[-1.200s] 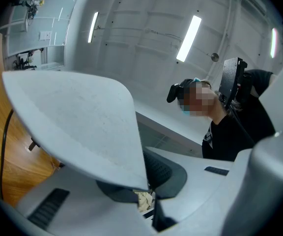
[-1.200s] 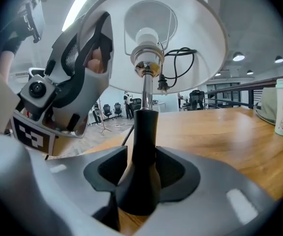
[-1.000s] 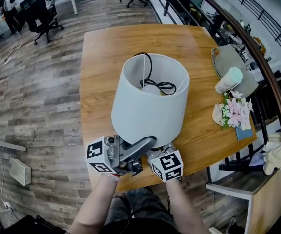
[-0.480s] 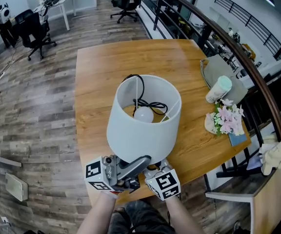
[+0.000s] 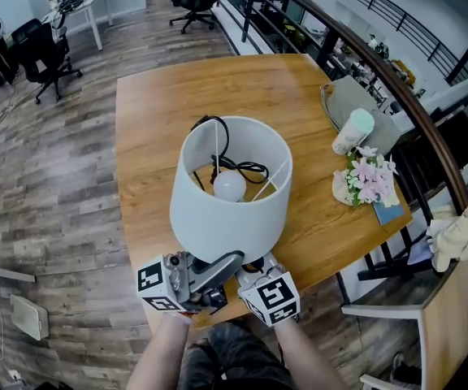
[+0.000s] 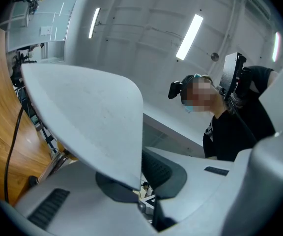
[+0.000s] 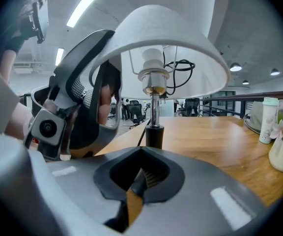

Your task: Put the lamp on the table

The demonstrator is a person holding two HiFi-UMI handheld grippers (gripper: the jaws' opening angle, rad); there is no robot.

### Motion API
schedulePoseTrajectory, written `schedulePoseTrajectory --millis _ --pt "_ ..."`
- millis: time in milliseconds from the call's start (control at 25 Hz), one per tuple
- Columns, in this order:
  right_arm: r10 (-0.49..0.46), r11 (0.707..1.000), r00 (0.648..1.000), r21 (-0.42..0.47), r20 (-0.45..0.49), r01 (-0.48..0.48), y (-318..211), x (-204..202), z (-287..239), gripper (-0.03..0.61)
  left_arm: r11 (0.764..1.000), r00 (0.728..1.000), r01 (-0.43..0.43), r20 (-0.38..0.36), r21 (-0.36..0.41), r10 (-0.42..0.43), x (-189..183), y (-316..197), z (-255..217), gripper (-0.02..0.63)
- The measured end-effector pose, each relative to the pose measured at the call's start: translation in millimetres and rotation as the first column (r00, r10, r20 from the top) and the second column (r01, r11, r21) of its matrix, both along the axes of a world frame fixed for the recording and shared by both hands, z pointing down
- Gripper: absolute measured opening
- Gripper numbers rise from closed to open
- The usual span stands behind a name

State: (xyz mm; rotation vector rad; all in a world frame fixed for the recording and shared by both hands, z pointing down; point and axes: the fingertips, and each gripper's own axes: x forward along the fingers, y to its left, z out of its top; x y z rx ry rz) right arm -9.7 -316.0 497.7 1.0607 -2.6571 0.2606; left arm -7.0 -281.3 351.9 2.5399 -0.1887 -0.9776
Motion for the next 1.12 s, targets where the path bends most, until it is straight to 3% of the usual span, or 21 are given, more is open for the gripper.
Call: schedulePoseTrajectory --millis 640,1120 --pt "0.035 0.999 0.999 0.001 0.004 -0.035 20.2 7.8 -4.2 0.008 0.999 0.999 -0.034 0.022 -0.014 0.034 4.0 24.1 14.0 0.011" --pt "0.043 0.999 0.999 0.002 0.005 -0.043 29.6 7.6 -4.5 0.008 0.999 1.000 -0.009 0.025 -0.047 0.010 1.8 28.7 16.5 0.028"
